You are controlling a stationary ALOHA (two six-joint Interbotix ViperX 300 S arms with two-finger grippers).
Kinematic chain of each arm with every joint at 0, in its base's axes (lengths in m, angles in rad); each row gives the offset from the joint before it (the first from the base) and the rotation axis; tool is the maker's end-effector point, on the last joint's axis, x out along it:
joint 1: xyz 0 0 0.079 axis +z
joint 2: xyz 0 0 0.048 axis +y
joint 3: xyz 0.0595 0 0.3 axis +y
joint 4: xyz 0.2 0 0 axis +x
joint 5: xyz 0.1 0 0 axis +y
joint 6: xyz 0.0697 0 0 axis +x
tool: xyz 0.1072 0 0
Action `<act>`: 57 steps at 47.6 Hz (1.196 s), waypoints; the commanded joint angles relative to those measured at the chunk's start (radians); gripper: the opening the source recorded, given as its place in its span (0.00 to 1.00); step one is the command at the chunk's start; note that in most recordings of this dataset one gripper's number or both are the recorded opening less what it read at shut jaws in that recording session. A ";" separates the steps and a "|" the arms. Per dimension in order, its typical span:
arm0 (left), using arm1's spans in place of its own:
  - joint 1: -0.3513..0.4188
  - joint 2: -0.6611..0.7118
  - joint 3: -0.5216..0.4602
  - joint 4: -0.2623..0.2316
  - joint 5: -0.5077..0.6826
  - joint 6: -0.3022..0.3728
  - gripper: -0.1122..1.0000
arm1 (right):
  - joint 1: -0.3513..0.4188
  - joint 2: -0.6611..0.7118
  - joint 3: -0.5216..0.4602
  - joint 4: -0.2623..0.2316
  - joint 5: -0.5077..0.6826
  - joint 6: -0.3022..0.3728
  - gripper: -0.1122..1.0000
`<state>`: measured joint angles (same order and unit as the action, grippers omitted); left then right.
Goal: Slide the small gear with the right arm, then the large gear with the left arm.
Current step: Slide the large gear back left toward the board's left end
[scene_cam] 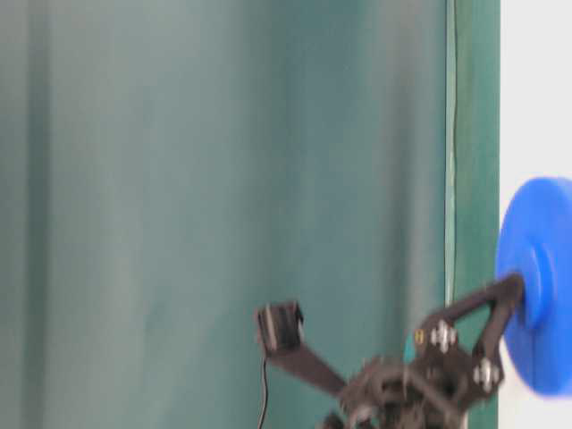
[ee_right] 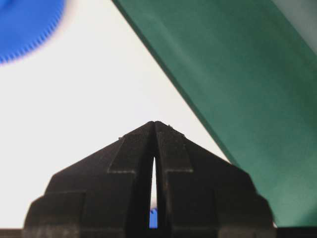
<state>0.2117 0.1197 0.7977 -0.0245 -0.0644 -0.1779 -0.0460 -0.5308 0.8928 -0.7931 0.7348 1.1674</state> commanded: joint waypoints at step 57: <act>0.092 -0.385 0.316 0.000 0.307 -0.032 0.10 | 0.020 0.021 -0.038 0.002 -0.017 0.003 0.55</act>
<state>0.2976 -0.2746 1.0815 -0.0276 0.2040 -0.2040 -0.0291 -0.5047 0.8820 -0.7885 0.7240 1.1689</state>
